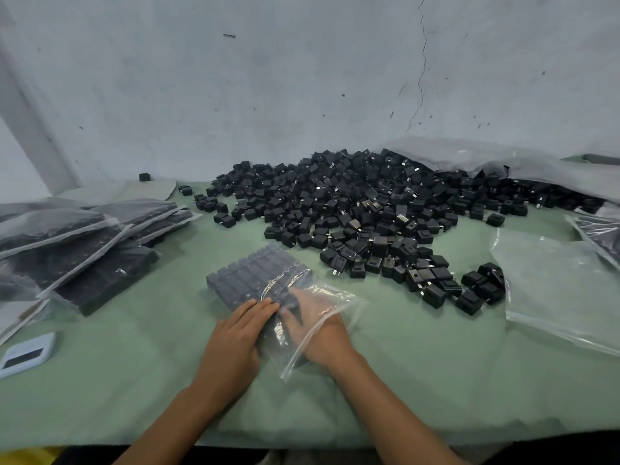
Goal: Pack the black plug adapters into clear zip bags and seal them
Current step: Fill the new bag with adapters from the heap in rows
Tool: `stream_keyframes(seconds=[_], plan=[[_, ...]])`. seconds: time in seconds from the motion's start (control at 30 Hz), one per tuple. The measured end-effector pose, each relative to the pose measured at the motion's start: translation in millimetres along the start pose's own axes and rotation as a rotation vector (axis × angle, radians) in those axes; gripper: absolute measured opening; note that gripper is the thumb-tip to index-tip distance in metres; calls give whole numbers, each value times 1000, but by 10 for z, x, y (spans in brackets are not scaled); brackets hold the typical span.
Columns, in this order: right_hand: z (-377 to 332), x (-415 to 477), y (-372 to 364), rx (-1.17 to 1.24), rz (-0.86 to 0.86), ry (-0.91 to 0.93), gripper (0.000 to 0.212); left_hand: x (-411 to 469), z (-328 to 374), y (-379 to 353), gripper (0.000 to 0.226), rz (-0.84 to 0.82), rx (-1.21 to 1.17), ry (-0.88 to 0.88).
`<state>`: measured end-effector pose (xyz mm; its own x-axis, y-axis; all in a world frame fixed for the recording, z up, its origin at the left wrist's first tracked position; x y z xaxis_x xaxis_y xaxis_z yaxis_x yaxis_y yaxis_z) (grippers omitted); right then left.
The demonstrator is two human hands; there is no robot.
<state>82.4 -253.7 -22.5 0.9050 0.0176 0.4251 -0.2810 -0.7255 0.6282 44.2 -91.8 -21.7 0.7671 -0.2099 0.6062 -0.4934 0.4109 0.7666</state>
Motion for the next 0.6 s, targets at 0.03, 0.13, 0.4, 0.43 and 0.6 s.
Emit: stream_keyframes(seconds=[0.03, 0.13, 0.4, 0.43, 0.6], plan=[[0, -3, 4, 5, -4, 6, 32, -1, -6, -2, 67, 1, -12, 1], [0, -8, 16, 15, -17, 2, 34, 13, -58, 1, 61, -14, -99, 40], [12, -4, 13, 58, -97, -30, 26, 128, 51, 4, 51, 50, -165, 97], [24, -6, 11, 54, -96, -56, 33, 129, 47, -2, 52, 53, -173, 103], [45, 16, -40, 22, -110, -81, 44, 120, 35, -1, 49, 65, -154, 117]])
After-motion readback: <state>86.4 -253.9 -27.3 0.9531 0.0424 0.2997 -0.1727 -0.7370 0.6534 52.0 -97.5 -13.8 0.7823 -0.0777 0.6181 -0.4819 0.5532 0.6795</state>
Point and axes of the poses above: each hand's wrist, its own x-axis towards the middle knuckle, its own y-axis out of the back of the hand, z = x × y, the point moved 3 cm from there along x, towards the middle knuckle, and after that the axes turned 11 degrees about z, right-handed, at the moved point
